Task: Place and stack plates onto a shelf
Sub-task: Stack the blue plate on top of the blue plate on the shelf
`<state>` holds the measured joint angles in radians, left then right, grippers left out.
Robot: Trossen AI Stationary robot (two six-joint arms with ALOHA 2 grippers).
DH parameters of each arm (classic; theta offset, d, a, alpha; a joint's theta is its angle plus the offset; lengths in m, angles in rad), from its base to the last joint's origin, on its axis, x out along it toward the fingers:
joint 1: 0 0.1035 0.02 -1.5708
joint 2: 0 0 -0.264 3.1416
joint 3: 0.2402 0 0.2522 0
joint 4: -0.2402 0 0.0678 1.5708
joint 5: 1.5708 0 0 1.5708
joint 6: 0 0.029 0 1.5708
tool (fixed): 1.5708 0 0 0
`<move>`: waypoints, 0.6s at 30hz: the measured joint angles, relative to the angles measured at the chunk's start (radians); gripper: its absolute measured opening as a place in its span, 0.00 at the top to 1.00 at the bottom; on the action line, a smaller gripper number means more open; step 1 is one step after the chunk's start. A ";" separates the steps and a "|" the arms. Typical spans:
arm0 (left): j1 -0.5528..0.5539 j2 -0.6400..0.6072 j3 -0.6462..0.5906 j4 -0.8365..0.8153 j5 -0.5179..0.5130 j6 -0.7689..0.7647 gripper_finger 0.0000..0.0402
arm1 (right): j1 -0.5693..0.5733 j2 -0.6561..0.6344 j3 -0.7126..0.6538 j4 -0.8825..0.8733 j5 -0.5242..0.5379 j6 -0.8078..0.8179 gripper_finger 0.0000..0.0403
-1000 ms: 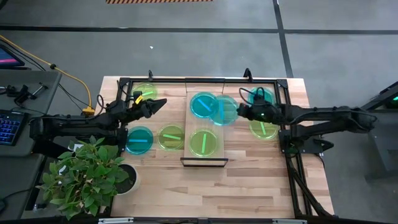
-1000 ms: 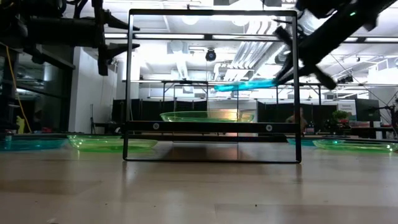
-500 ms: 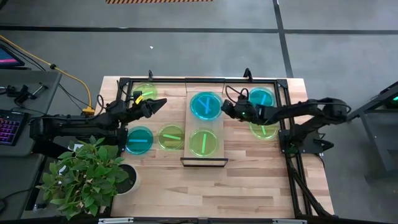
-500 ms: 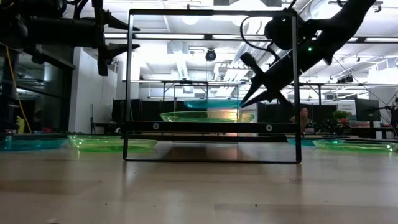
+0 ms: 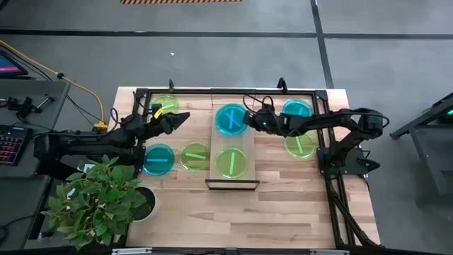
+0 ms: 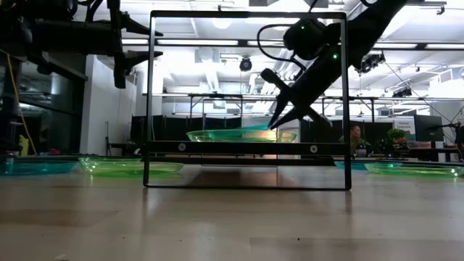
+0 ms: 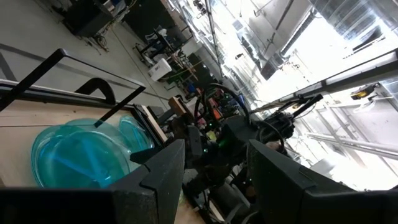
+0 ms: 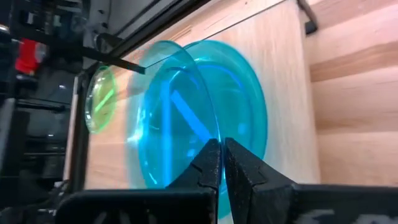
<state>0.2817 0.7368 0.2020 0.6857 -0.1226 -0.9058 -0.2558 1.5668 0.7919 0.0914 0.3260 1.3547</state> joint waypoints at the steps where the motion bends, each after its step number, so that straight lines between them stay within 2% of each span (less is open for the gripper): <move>1: 0.000 0.000 0.000 0.000 0.000 0.000 0.59 | 0.000 0.000 0.006 -0.012 0.002 -0.005 1.00; 18: 0.000 0.000 0.000 0.000 0.000 0.000 0.59 | -0.013 0.000 0.012 -0.059 0.007 0.016 1.00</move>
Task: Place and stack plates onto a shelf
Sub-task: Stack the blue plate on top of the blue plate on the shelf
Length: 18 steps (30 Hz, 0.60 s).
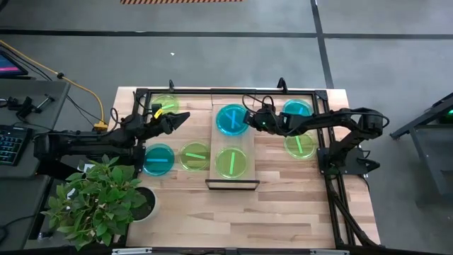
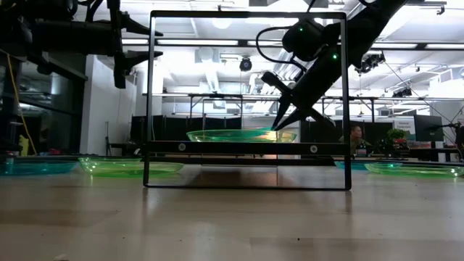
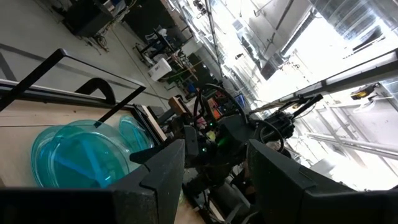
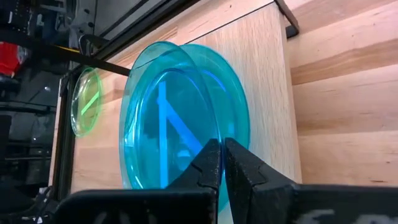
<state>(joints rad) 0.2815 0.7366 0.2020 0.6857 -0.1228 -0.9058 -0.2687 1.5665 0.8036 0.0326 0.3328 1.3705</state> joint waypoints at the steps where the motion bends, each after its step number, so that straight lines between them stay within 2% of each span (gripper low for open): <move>1: 0.000 0.000 0.000 0.000 0.000 0.000 0.59 | 0.000 0.000 0.000 0.000 0.000 0.000 1.00; 10: 0.000 0.000 0.000 0.000 0.000 0.000 0.59 | 0.000 0.000 0.000 0.001 -0.005 -0.006 0.98; 14: 0.000 0.000 0.000 0.000 0.000 0.000 0.59 | 0.000 0.000 0.000 0.001 -0.008 -0.009 0.92; 18: 0.000 0.000 0.000 0.000 0.000 0.000 0.59 | 0.000 0.000 0.000 0.001 -0.008 -0.009 0.82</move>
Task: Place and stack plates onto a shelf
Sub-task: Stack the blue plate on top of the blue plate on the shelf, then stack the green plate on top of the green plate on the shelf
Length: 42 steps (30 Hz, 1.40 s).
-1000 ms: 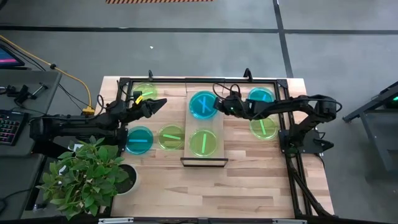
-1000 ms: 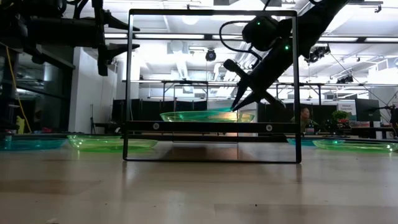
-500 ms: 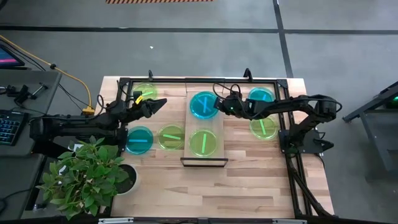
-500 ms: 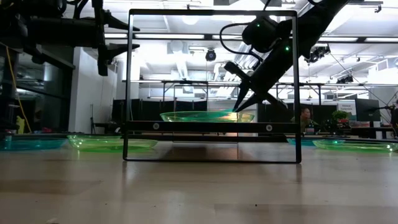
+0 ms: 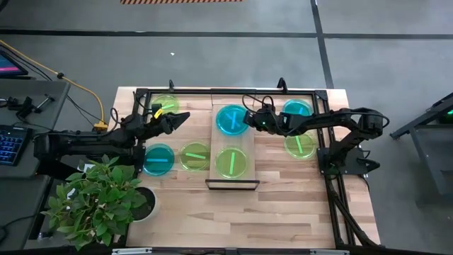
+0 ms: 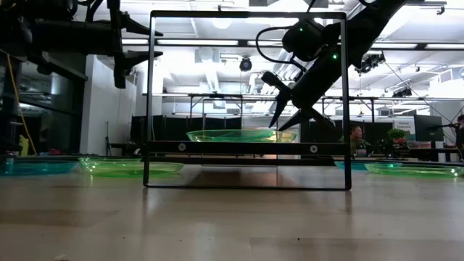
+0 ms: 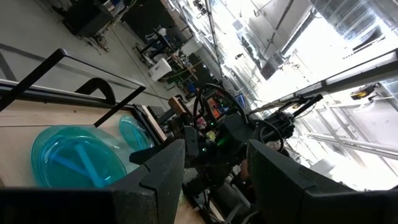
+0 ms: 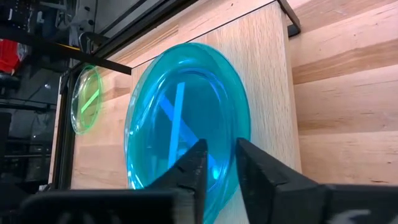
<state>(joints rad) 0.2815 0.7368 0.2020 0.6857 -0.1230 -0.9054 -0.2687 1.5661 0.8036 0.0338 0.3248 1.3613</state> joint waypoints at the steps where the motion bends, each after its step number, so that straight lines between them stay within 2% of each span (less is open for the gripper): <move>1: 0.000 0.000 0.000 0.000 0.000 0.000 0.59 | 0.000 0.000 0.000 0.000 0.000 0.000 0.79; 7: 0.000 0.000 0.000 0.000 0.000 0.000 0.59 | -0.005 0.000 0.000 0.006 -0.003 0.003 0.64; 11: 0.000 0.000 0.000 0.000 0.000 0.000 0.59 | -0.023 0.000 0.000 0.060 -0.048 0.022 0.58; 26: 0.000 0.000 0.000 0.000 0.000 0.000 0.59 | -0.057 -0.002 0.000 0.075 -0.084 -0.016 0.57; 32: -0.001 0.000 0.000 0.000 0.000 -0.024 0.59 | -0.071 -0.079 0.000 0.063 -0.159 -0.246 0.57; 39: -0.001 0.000 0.000 0.000 0.006 0.002 0.59 | -0.038 -0.330 0.000 -0.052 -0.368 -0.612 0.57; 42: -0.007 0.000 0.000 0.000 0.031 0.061 0.59 | 0.009 -0.441 0.000 -0.136 -0.405 -0.690 0.57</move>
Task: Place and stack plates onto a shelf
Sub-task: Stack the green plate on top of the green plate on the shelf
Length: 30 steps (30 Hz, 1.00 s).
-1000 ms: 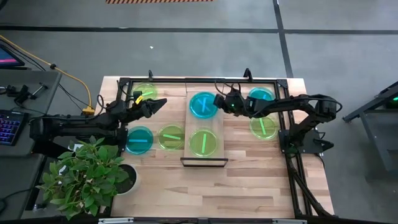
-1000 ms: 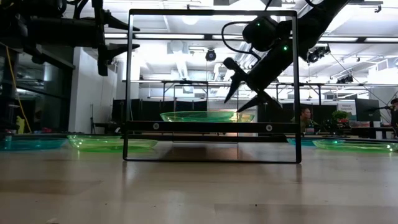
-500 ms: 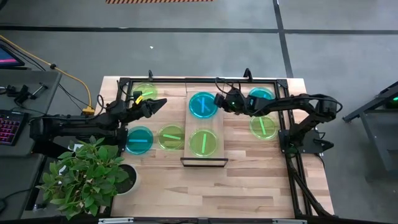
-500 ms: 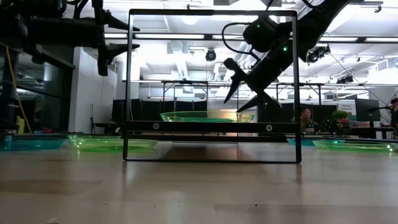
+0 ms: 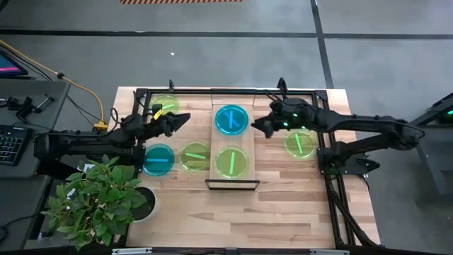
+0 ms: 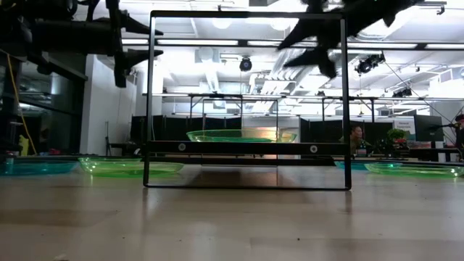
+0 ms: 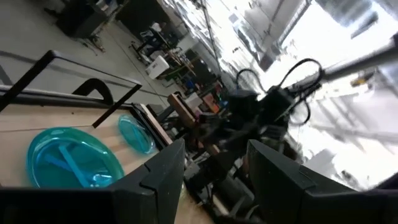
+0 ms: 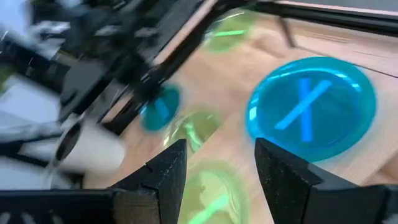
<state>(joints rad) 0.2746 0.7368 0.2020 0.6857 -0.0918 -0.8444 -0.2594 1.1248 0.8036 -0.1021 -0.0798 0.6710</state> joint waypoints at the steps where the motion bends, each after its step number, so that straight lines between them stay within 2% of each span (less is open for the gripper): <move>1: -0.004 0.000 0.000 0.000 0.006 0.021 0.59 | 0.018 -0.034 0.000 -0.025 0.000 -0.017 0.57; 6: -0.024 0.000 0.000 0.000 0.009 0.120 0.59 | 0.091 -0.154 0.000 -0.096 0.115 -0.043 0.57; 9: -0.027 0.000 0.000 -0.001 -0.008 0.123 0.59 | 0.112 -0.192 0.000 -0.106 0.191 -0.044 0.57; 11: -0.027 0.004 0.033 -0.080 -0.021 0.097 0.59 | 0.117 -0.204 0.000 -0.104 0.224 -0.043 0.57; 13: -0.026 0.016 0.130 -0.324 0.003 0.090 0.60 | 0.117 -0.206 0.000 -0.105 0.234 -0.043 0.57; 17: -0.020 0.123 0.379 -0.938 0.013 0.171 0.63 | 0.113 -0.204 0.000 -0.105 0.235 -0.031 0.57; 20: 0.022 0.222 0.494 -1.216 0.005 0.154 0.65 | 0.114 -0.202 0.000 -0.107 0.235 -0.021 0.57; 22: 0.052 0.280 0.513 -1.273 0.045 0.119 0.65 | 0.113 -0.202 0.000 -0.114 0.235 -0.018 0.57; 26: 0.094 0.386 0.480 -1.277 0.214 0.097 0.65 | 0.114 -0.202 0.000 -0.128 0.235 -0.016 0.57; 30: 0.107 0.480 0.428 -1.252 0.236 0.113 0.65 | 0.113 -0.202 0.000 -0.152 0.235 0.006 0.57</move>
<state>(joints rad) 0.3817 1.2168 0.6302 -0.5663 0.1444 -0.7315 -0.1459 0.9230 0.8036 -0.2543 0.1551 0.6765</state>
